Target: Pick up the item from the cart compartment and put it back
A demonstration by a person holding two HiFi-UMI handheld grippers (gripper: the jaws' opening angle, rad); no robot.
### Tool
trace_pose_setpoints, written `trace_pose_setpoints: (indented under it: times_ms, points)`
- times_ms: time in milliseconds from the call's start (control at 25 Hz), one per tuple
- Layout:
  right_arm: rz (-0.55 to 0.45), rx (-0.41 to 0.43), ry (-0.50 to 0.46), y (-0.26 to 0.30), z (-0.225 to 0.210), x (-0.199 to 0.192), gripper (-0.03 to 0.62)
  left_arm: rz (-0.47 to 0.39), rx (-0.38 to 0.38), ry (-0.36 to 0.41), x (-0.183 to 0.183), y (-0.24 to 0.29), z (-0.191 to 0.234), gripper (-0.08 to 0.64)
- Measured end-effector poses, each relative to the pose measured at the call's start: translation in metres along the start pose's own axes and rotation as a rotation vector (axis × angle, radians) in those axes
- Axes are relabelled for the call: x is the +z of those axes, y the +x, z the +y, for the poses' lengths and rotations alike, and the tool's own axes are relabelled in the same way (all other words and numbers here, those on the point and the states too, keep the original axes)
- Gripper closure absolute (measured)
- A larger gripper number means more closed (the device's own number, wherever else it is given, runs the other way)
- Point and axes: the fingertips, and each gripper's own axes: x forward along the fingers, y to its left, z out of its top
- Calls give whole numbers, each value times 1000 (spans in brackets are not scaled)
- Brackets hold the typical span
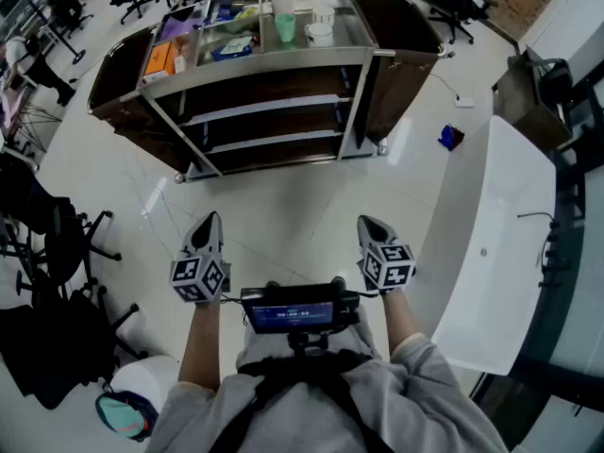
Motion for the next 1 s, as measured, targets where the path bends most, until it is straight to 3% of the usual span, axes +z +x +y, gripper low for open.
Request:
trace_pose_setpoints:
  times_ms: [120, 520, 800, 1000]
  points:
    - [-2, 8, 0, -1, -2, 3, 583, 21, 22, 64, 0, 2, -5, 561]
    - [-15, 71, -26, -9, -23, 23, 583, -8, 30, 22, 1, 13, -49, 561]
    - [-30, 132, -44, -16, -52, 37, 583, -57, 47, 43, 16, 22, -97, 561]
    - [-43, 149, -42, -7, -61, 45, 583, -66, 46, 71, 26, 33, -103, 561]
